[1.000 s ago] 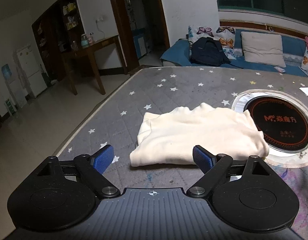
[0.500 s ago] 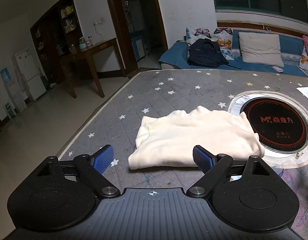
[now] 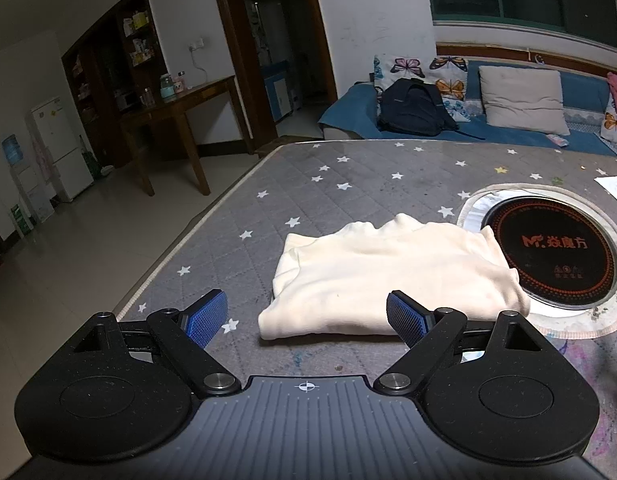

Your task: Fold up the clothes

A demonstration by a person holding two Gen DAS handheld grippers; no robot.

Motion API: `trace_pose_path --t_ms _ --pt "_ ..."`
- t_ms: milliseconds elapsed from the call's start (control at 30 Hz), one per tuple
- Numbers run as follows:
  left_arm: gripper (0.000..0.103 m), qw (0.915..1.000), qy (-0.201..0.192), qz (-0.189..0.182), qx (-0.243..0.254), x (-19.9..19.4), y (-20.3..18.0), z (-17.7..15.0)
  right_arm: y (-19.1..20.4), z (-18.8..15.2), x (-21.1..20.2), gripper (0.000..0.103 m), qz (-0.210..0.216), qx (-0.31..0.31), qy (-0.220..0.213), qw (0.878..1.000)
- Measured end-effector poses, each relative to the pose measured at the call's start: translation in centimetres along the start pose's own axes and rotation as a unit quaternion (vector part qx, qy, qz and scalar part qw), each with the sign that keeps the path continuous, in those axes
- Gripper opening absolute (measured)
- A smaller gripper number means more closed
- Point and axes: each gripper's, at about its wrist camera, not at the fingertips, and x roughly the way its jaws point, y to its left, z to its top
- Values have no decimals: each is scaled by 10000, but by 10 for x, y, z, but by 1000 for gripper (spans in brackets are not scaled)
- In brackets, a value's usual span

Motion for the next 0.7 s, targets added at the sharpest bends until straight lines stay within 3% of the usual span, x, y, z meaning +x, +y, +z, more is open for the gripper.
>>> trace_pose_path --t_ms 700 --pt "88 10000 40 -10 -20 3 3 -2 -5 -2 0 103 -49 27 4 10000"
